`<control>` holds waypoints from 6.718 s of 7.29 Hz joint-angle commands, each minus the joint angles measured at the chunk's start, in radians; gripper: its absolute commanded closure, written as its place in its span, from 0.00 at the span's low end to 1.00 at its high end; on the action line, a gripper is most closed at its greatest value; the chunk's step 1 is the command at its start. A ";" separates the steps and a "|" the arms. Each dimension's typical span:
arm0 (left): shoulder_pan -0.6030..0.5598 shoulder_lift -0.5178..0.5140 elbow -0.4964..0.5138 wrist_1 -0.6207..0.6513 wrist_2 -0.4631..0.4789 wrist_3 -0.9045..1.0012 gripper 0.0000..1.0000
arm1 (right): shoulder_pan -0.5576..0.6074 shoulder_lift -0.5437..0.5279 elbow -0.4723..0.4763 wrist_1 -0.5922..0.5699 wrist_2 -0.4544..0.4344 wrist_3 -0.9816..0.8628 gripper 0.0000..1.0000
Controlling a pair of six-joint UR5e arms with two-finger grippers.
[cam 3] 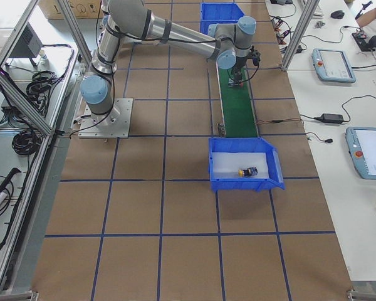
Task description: Transport two buttons from left to right
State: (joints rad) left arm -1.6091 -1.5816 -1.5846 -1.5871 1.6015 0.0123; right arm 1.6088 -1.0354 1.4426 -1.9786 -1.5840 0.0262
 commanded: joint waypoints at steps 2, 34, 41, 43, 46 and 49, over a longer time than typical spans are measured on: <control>0.000 0.000 0.000 -0.001 0.002 0.000 0.00 | 0.000 0.017 0.001 0.000 -0.002 0.008 0.12; 0.000 0.002 0.000 -0.002 0.002 0.000 0.00 | -0.451 -0.029 -0.331 0.429 -0.048 -0.658 0.00; 0.000 0.002 0.000 -0.002 0.002 0.000 0.00 | -0.020 -0.256 -0.166 0.527 -0.018 -0.157 0.00; -0.002 0.003 -0.002 -0.004 0.002 0.000 0.00 | -0.014 -0.271 -0.168 0.530 0.006 -0.111 0.00; -0.002 0.003 0.000 -0.004 0.002 0.000 0.00 | 0.028 -0.287 -0.165 0.531 0.004 -0.049 0.00; -0.002 0.003 -0.002 -0.004 0.002 0.000 0.00 | 0.045 -0.287 -0.160 0.529 0.006 -0.029 0.00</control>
State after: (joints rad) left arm -1.6106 -1.5785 -1.5849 -1.5908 1.6030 0.0123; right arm 1.6411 -1.3221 1.2827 -1.4464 -1.5797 -0.0196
